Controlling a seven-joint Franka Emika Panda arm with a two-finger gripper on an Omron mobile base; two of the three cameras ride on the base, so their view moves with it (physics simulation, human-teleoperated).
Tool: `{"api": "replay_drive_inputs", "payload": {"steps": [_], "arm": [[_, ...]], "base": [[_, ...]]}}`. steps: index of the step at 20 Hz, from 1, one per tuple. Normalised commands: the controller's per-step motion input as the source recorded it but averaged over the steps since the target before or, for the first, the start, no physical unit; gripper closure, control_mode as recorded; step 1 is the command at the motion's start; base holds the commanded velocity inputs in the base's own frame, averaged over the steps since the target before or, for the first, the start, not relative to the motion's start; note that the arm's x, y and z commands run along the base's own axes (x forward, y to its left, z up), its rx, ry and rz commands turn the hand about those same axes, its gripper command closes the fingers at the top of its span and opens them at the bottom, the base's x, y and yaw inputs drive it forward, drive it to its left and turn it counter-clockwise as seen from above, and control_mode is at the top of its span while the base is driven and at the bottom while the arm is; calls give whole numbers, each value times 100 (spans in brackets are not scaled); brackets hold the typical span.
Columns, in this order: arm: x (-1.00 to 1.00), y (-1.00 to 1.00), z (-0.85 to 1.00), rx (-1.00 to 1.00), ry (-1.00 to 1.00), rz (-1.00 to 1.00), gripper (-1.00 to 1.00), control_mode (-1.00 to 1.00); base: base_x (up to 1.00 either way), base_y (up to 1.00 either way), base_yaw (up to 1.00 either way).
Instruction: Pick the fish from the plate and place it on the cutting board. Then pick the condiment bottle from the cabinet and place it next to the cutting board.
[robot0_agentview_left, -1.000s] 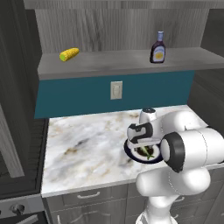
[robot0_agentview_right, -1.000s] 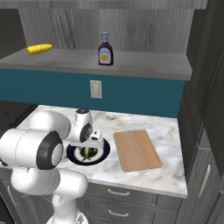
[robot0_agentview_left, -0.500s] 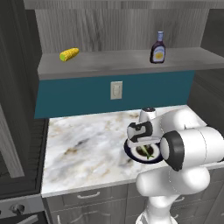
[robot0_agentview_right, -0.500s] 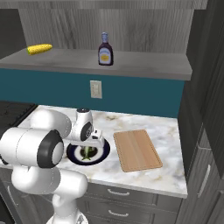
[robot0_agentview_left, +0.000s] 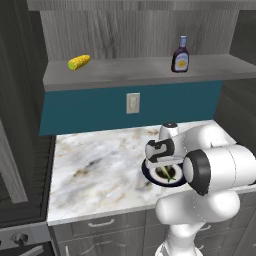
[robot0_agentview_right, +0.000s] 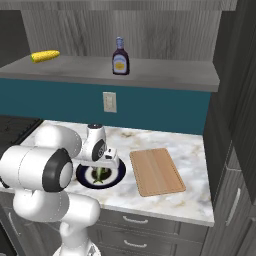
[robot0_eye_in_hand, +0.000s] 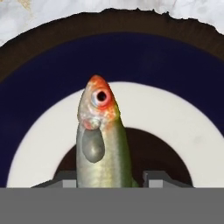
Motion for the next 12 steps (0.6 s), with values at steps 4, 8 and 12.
{"api": "replay_drive_inputs", "payload": {"steps": [4,8,12], "arm": [[-2,-3,0,-1,0,0,100,-100],[0,-9,0,0,0,0,100,-100],[-7,-6,6,0,-1,0,100,-100]], "base": [[0,0,0],[0,0,0],[0,0,0]]}}
